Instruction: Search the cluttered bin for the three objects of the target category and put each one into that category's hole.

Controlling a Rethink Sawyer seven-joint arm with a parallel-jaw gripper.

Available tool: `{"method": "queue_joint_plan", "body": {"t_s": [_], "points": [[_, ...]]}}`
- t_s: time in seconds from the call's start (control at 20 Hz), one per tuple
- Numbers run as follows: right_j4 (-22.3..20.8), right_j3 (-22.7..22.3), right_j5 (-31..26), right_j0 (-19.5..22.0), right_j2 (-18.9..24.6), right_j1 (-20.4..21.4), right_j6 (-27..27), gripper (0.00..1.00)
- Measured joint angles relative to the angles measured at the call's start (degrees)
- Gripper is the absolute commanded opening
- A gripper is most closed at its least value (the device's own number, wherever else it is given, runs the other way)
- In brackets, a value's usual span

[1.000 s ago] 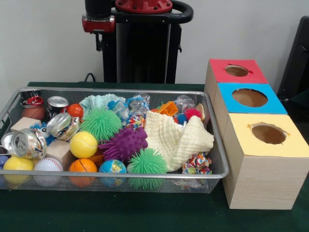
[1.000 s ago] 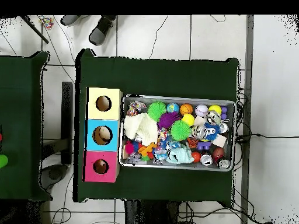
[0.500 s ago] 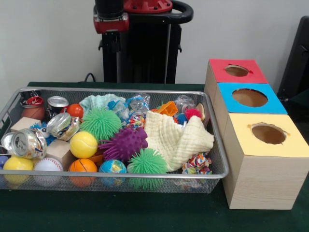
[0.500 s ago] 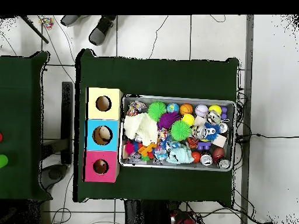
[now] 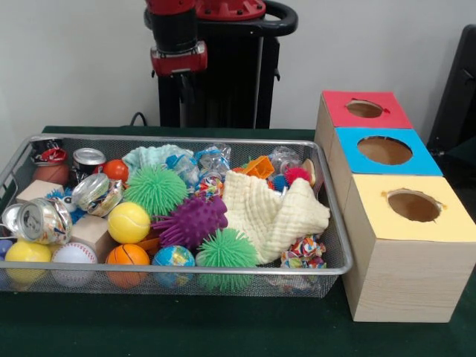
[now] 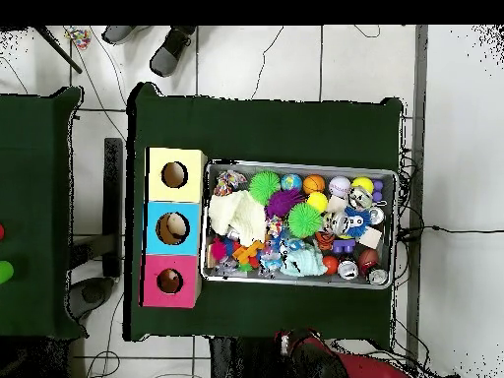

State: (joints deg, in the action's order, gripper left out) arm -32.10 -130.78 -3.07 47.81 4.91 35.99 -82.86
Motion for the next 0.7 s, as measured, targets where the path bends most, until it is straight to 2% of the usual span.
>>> {"method": "queue_joint_plan", "body": {"t_s": [0.2,0.35,0.55,0.7], "points": [[-0.8,1.9,0.0,-0.2,0.2,-3.4,0.0,0.00],[-2.5,1.3,0.5,-0.2,0.2,-4.8,0.0,0.00],[-2.8,0.1,0.5,-0.2,0.3,-3.9,0.0,0.00],[-2.2,-1.4,0.0,-0.2,1.2,-0.9,0.0,0.00]]}}
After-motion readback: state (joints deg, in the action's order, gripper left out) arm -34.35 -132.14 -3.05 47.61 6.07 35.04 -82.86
